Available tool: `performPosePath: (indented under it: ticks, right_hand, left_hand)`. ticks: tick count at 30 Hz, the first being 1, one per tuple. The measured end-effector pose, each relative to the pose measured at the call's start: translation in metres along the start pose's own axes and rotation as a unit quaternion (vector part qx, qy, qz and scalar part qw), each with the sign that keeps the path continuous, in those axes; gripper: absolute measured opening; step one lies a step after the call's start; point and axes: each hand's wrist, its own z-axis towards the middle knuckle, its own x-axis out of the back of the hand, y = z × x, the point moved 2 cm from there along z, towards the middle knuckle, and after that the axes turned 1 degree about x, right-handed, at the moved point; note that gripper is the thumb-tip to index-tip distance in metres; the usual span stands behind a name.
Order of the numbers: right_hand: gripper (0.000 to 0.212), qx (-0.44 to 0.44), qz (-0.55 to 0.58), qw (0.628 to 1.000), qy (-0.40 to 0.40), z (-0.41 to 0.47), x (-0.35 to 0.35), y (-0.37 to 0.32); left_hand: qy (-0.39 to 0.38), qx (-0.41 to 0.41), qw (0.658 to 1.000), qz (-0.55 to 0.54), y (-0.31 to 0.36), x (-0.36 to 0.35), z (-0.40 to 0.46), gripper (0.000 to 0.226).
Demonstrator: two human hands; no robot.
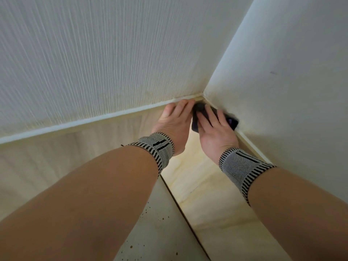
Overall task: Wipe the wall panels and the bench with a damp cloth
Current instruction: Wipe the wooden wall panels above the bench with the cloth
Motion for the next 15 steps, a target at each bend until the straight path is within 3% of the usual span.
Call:
performPosePath:
  ticks: [2, 5, 11, 15]
  right_hand:
    - [0.065, 0.026, 0.015, 0.999, -0.013, -0.004, -0.002, -0.009]
    - [0.053, 0.144, -0.001, 0.983, -0.113, -0.010, -0.014, -0.025]
    - [0.059, 0.014, -0.008, 1.000, 0.005, 0.004, 0.003, -0.003]
    - [0.047, 0.224, -0.026, 0.961, -0.159, -0.014, -0.015, -0.025]
  left_hand:
    - [0.004, -0.008, 1.000, 0.006, 0.000, 0.001, 0.000, 0.086]
    - [0.009, -0.010, 1.000, 0.019, -0.002, -0.001, -0.001, 0.078]
    - [0.032, -0.006, 0.999, 0.015, -0.001, 0.000, -0.001, 0.074]
    - [0.024, -0.002, 0.999, 0.032, -0.001, -0.001, -0.001, 0.077]
